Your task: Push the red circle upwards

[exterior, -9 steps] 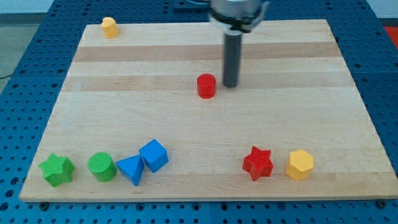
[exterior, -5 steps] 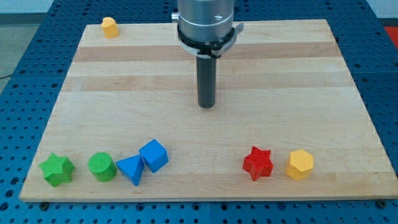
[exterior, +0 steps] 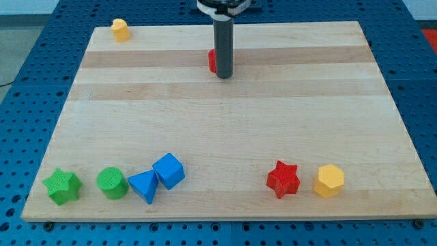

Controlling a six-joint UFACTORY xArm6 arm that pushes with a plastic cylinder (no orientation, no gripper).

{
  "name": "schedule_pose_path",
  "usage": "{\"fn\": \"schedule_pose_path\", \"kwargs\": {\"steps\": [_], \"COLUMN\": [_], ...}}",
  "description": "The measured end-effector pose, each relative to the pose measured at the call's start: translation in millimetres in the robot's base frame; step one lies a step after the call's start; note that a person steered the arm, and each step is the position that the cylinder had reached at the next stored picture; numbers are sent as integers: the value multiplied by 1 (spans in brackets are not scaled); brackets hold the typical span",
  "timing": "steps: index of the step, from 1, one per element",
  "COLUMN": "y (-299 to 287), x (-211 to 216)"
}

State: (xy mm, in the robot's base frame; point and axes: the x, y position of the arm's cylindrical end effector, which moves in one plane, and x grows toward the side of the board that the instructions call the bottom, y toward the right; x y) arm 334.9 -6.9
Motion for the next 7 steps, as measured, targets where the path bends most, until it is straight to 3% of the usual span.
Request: {"fn": "schedule_pose_path", "kwargs": {"steps": [2,7], "y": [0,-111], "x": [-50,-52]}}
